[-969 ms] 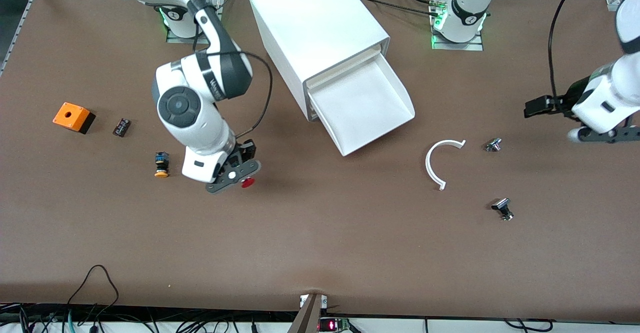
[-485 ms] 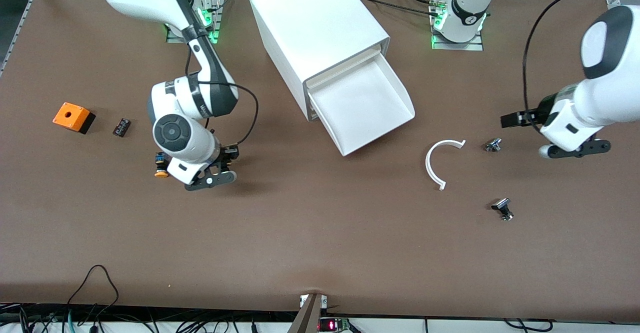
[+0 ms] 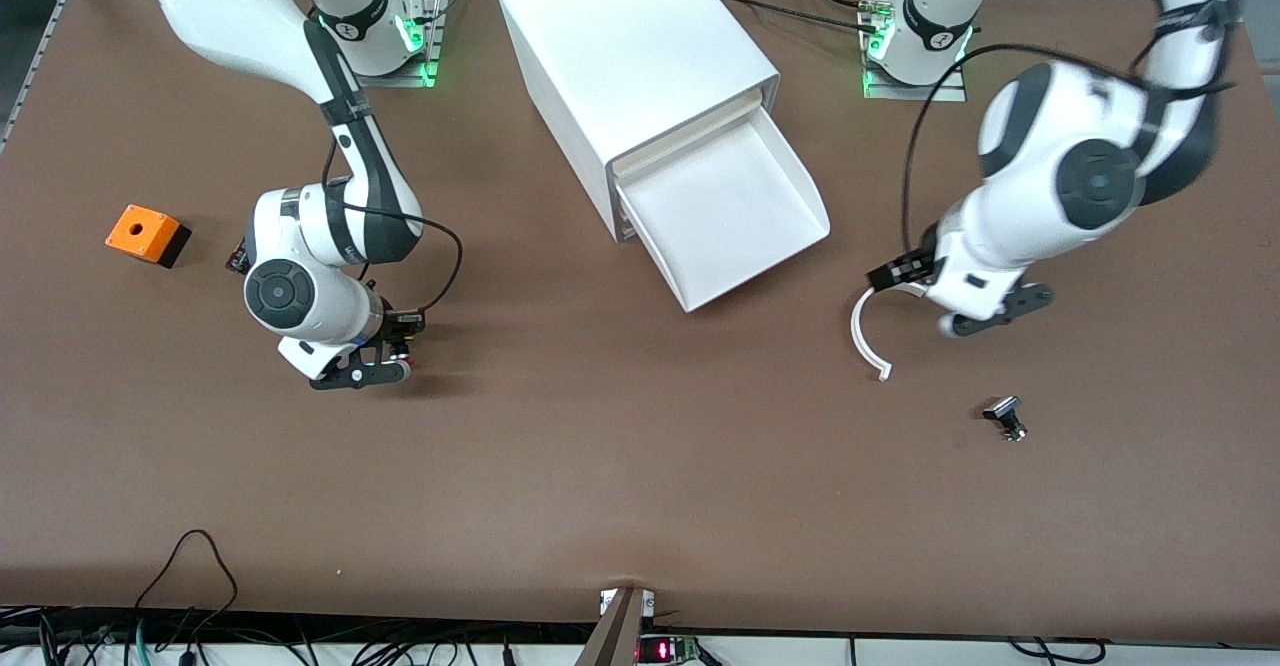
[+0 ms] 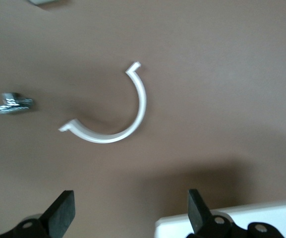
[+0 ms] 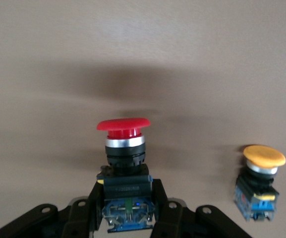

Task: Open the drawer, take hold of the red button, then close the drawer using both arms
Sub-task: 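Place the red button on the table while the left gripper pushes the drawer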

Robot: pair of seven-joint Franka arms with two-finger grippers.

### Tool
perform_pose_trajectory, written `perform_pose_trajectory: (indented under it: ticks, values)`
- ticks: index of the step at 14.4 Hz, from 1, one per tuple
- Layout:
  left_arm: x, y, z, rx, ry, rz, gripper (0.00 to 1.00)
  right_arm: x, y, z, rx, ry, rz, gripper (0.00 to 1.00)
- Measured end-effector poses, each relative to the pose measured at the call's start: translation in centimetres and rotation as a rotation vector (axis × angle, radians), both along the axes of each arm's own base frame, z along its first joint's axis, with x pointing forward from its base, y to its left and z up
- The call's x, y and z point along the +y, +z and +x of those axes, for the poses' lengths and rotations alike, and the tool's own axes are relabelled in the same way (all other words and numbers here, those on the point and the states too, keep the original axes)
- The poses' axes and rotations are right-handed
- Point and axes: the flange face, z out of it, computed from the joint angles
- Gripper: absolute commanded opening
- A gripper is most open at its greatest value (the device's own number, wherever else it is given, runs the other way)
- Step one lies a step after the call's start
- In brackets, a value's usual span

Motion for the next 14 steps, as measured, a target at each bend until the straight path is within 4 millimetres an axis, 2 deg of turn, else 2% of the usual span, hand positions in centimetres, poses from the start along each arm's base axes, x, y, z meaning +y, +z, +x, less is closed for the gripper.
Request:
perform_pose_trajectory:
  ticks: [2, 4, 5, 6, 9, 11, 14]
  values:
    - [-3.7, -4.1, -1.3, -0.036, 0.058, -0.013, 1.00, -1.3, -2.3, -1.0, -0.026, 0.015, 0.003, 0.30]
    - [-6.8, -7.1, -2.7, -0.050, 0.105, -0.024, 1.00, -2.7, -4.0, -2.0, -0.050, 0.040, 0.007, 0.32]
    - [-8.1, -8.1, -3.2, -0.054, 0.129, -0.029, 1.00, -3.3, -4.4, -2.2, -0.062, 0.051, 0.010, 0.57]
    - [-9.1, -8.9, -3.6, -0.053, 0.154, -0.030, 1.00, -3.4, -4.3, -2.2, -0.069, 0.055, 0.012, 1.00]
    - [-11.0, -10.7, -5.6, -0.034, 0.176, -0.020, 1.00, -3.7, -3.7, -1.9, -0.081, 0.049, 0.015, 1.00]
    - [-11.7, -11.2, -6.7, -0.020, 0.157, -0.016, 1.00, -3.4, -2.4, -1.3, -0.080, 0.049, 0.019, 1.00]
    - [-15.8, -11.0, -10.7, 0.045, 0.128, -0.070, 1.00, -2.6, 2.4, 0.6, -0.024, 0.051, 0.027, 1.00]
